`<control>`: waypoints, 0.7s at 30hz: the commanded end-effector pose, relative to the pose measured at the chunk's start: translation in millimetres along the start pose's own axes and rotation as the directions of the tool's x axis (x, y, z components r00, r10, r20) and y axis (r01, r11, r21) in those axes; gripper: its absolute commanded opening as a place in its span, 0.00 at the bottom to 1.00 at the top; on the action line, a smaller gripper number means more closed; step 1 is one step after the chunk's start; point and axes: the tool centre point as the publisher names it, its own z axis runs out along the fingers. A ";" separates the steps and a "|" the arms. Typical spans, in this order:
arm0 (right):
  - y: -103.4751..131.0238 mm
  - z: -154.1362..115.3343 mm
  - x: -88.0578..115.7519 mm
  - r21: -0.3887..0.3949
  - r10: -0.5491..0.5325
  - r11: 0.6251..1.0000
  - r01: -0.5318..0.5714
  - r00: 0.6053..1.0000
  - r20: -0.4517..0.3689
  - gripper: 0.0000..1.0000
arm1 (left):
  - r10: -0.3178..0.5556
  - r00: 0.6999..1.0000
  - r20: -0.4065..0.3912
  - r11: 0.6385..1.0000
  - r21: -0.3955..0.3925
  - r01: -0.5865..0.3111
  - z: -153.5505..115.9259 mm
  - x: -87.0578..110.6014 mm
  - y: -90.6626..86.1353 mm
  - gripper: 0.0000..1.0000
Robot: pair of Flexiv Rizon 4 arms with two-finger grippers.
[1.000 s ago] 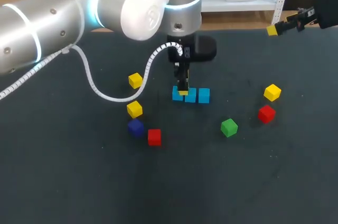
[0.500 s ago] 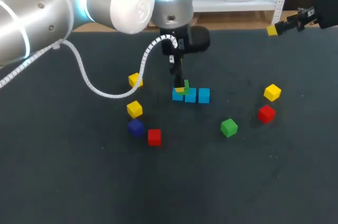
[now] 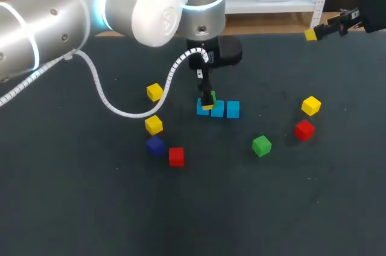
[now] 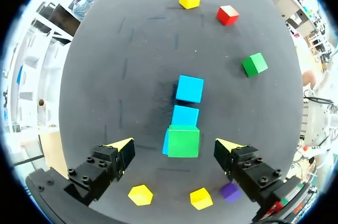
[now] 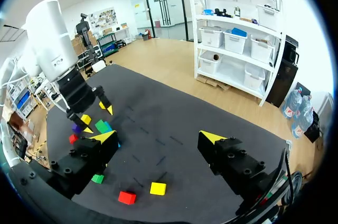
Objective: Place the blue cubes, place green cubes on the blue cubes, place the yellow cubes on the green cubes, then place the red cubes on the yellow cubes, and place purple cube on the red cubes.
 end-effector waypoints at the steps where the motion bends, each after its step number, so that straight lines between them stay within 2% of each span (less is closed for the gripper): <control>1: -0.5 0.5 0.4 -0.003 -0.001 1.000 0.001 1.000 0.002 1.00 | 0.000 1.000 -0.009 1.000 0.004 0.000 2.2 -2.0 7.0 1.00; 12: -0.5 0.5 0.4 -0.003 -0.001 1.000 0.001 1.000 0.002 1.00 | 0.010 1.000 -0.007 1.000 0.013 -0.010 6.0 -3.6 10.1 1.00; 13: -0.5 0.5 0.4 -0.003 -0.001 1.000 0.001 1.000 0.002 1.00 | 0.012 1.000 -0.006 1.000 0.012 -0.012 6.0 -3.7 9.9 0.97; 15: -0.5 0.5 0.4 -0.003 -0.001 1.000 0.001 1.000 0.002 1.00 | 0.020 1.000 -0.008 1.000 0.012 -0.020 6.1 -3.9 9.5 0.78; 16: -0.5 0.5 0.4 -0.003 -0.001 1.000 0.001 1.000 0.002 1.00 | 0.027 1.000 -0.011 1.000 0.009 -0.026 6.3 -3.9 9.2 0.58; 17: -0.5 0.5 0.4 -0.003 -0.001 1.000 0.001 1.000 0.002 1.00 | 0.034 0.999 -0.013 0.999 0.009 -0.034 6.6 -3.7 9.0 0.46; 21: -0.5 0.5 0.4 -0.003 -0.001 1.000 0.001 1.000 0.002 1.00 | 0.056 0.998 -0.023 0.998 0.006 -0.056 7.8 -3.1 8.2 0.42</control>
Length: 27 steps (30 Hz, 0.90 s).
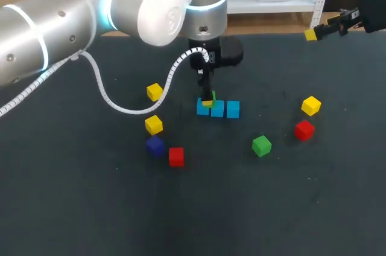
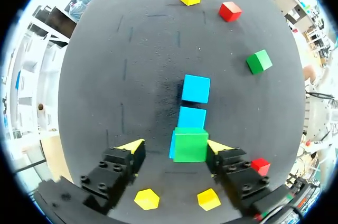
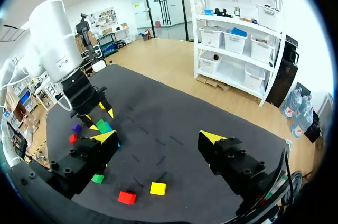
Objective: Place the blue cubes, place green cubes on the blue cubes, place the yellow cubes on the green cubes, then place the red cubes on the yellow cubes, and place purple cube on the red cubes.
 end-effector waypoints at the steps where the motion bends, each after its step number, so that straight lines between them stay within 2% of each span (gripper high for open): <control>1: -0.5 0.5 0.4 -0.003 -0.001 1.000 0.001 1.000 0.002 1.00 | 0.016 1.000 -0.010 1.000 0.002 -0.016 0.9 -0.9 0.0 0.41; 14: -0.5 0.5 0.4 -0.003 -0.001 1.000 0.001 1.000 0.002 1.00 | 0.039 0.999 -0.011 0.999 0.001 -0.039 -0.1 1.3 -2.9 0.42; 15: -0.5 0.5 0.4 -0.003 -0.001 1.000 0.001 1.000 0.002 1.00 | 0.041 0.999 -0.011 0.999 0.002 -0.041 -0.2 1.7 -3.2 0.41; 17: -0.5 0.5 0.4 -0.003 -0.001 1.000 0.001 1.000 0.002 1.00 | 0.043 0.999 -0.011 0.999 0.004 -0.043 -0.8 2.4 -4.3 0.28; 21: -0.5 0.5 0.4 -0.003 -0.001 1.000 0.001 1.000 0.002 1.00 | 0.042 0.999 -0.008 0.999 0.004 -0.042 -1.9 3.2 -5.9 0.28; 23: -0.5 0.5 0.4 -0.003 -0.001 1.000 0.001 1.000 0.002 1.00 | 0.042 0.999 -0.007 0.999 0.003 -0.042 -2.3 3.5 -6.5 0.24; 25: -0.5 0.5 0.4 -0.003 -0.001 1.000 0.001 1.000 0.002 1.00 | 0.042 0.999 -0.006 0.999 0.004 -0.042 -2.4 3.9 -7.5 0.14; 27: -0.5 0.5 0.4 -0.003 -0.001 1.000 0.001 1.000 0.002 1.00 | 0.045 0.999 -0.007 0.999 0.005 -0.045 -2.4 4.3 -8.5 0.13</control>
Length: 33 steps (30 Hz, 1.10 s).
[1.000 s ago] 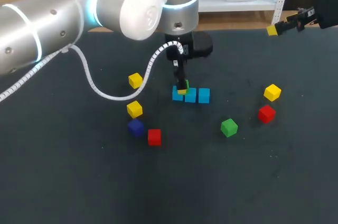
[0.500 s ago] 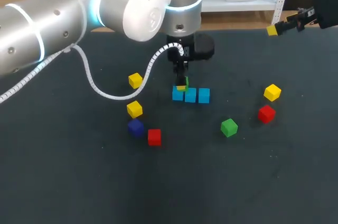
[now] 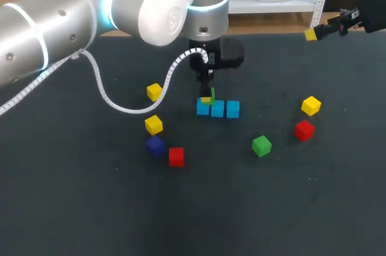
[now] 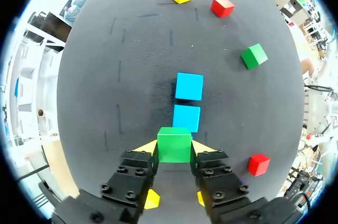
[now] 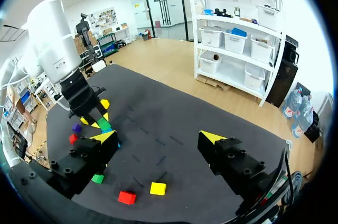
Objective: Place the blue cubes, place green cubes on the blue cubes, place the yellow cubes on the green cubes, then place the red cubes on the yellow cubes, and place purple cube on the red cubes.
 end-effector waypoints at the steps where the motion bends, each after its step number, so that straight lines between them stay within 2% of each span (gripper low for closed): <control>1: -0.5 0.5 0.4 -0.003 -0.001 1.000 0.001 1.000 0.002 1.00 | 0.005 1.000 0.003 1.000 -0.003 -0.005 -0.6 2.6 -3.4 0.14; 5: -0.5 0.5 0.4 -0.003 -0.001 1.000 0.001 1.000 0.002 1.00 | 0.009 1.000 0.002 1.000 -0.004 -0.009 -0.5 2.5 -4.1 0.17; 33: -0.5 0.5 0.4 -0.003 -0.001 1.000 0.001 1.000 0.002 1.00 | 0.022 1.000 -0.009 1.000 -0.001 -0.022 1.9 2.3 -7.9 0.21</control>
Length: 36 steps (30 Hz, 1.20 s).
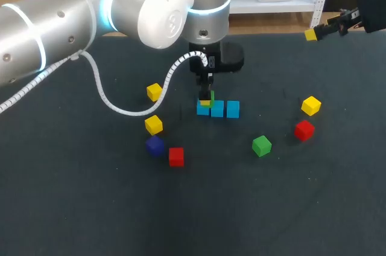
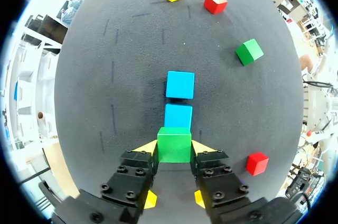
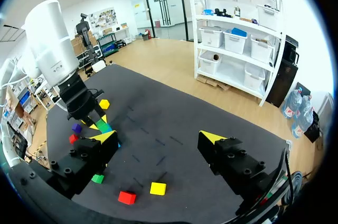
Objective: Place the blue cubes, place green cubes on the blue cubes, place the yellow cubes on the green cubes, then place the red cubes on the yellow cubes, and place purple cube on the red cubes.
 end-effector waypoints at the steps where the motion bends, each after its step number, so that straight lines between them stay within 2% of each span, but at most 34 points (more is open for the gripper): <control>1: -0.5 0.5 0.4 -0.003 -0.001 1.000 0.001 1.000 0.002 1.00 | -0.001 1.000 0.001 1.000 -0.003 0.001 -0.1 1.1 -0.1 0.21; 9: -0.5 0.5 0.4 -0.003 -0.001 1.000 0.001 1.000 0.002 1.00 | -0.001 1.000 -0.006 1.000 -0.006 0.001 -0.1 0.9 1.6 0.36; 10: -0.5 0.5 0.4 -0.003 -0.001 1.000 0.001 1.000 0.002 1.00 | -0.001 1.000 -0.006 1.000 -0.005 0.001 -0.1 0.9 1.7 0.41; 11: -0.5 0.5 0.4 -0.003 -0.001 1.000 0.001 1.000 0.002 1.00 | 0.000 1.000 -0.007 1.000 -0.005 0.000 -0.1 0.8 1.7 0.51; 12: -0.5 0.5 0.4 -0.003 -0.001 1.000 0.001 1.000 0.002 1.00 | 0.000 1.000 -0.007 1.000 -0.004 0.000 -0.1 0.8 1.7 0.78; 13: -0.5 0.5 0.4 -0.003 -0.001 1.000 0.001 1.000 0.002 1.00 | -0.004 1.000 -0.008 1.000 -0.005 0.004 -0.4 0.3 1.5 1.00; 19: -0.5 0.5 0.4 -0.003 -0.001 1.000 0.001 1.000 0.002 1.00 | -0.025 1.000 0.012 1.000 0.005 0.025 -5.0 -0.4 3.0 1.00; 23: -0.5 0.5 0.4 -0.003 -0.001 1.000 0.001 1.000 0.002 1.00 | -0.071 0.995 0.067 0.997 0.004 0.071 -20.9 1.7 5.5 1.00; 27: -0.5 0.5 0.4 -0.003 -0.001 1.000 0.001 1.000 0.002 1.00 | -0.154 0.977 0.147 0.988 -0.003 0.157 -45.4 11.8 6.9 1.00; 36: -0.5 0.5 0.4 -0.003 -0.001 1.000 0.001 1.000 0.002 1.00 | -0.245 0.925 0.291 0.961 -0.051 0.271 -90.7 35.4 -15.4 1.00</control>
